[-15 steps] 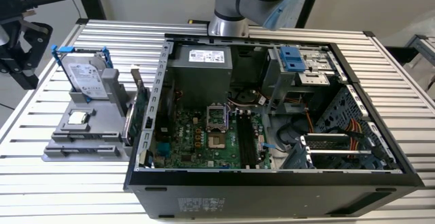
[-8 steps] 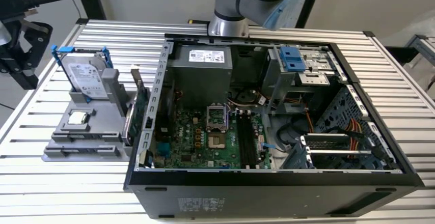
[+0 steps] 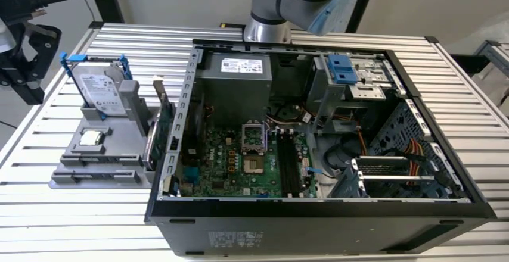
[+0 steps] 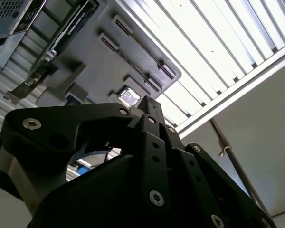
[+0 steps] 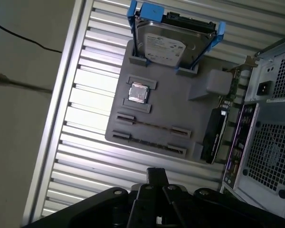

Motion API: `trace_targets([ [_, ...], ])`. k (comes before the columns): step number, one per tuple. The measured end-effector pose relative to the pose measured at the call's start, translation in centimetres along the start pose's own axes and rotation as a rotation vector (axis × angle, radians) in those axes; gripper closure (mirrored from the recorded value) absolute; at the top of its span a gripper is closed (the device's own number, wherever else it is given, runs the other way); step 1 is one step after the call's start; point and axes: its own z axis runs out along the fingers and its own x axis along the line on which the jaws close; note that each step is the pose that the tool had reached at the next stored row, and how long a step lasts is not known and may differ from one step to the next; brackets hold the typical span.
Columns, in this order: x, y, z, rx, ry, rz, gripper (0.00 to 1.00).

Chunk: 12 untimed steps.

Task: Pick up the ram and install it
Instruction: 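Pick up the ram and move it above insertion slot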

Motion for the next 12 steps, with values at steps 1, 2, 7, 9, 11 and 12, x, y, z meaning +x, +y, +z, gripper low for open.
trace_targets([
  [1,0.00,0.00,0.00,0.0000,0.0001,-0.003,1.00],
  [2,0.00,0.00,0.00,0.0000,0.0003,-0.007,1.00],
  [7,0.00,0.00,0.00,-0.0001,0.0012,-0.023,1.00],
  [9,0.00,0.00,0.00,-0.0001,0.0015,-0.029,1.00],
  [11,0.00,0.00,0.00,-0.0001,0.0018,-0.036,1.00],
  [12,0.00,0.00,0.00,-0.0001,0.0020,-0.039,1.00],
])
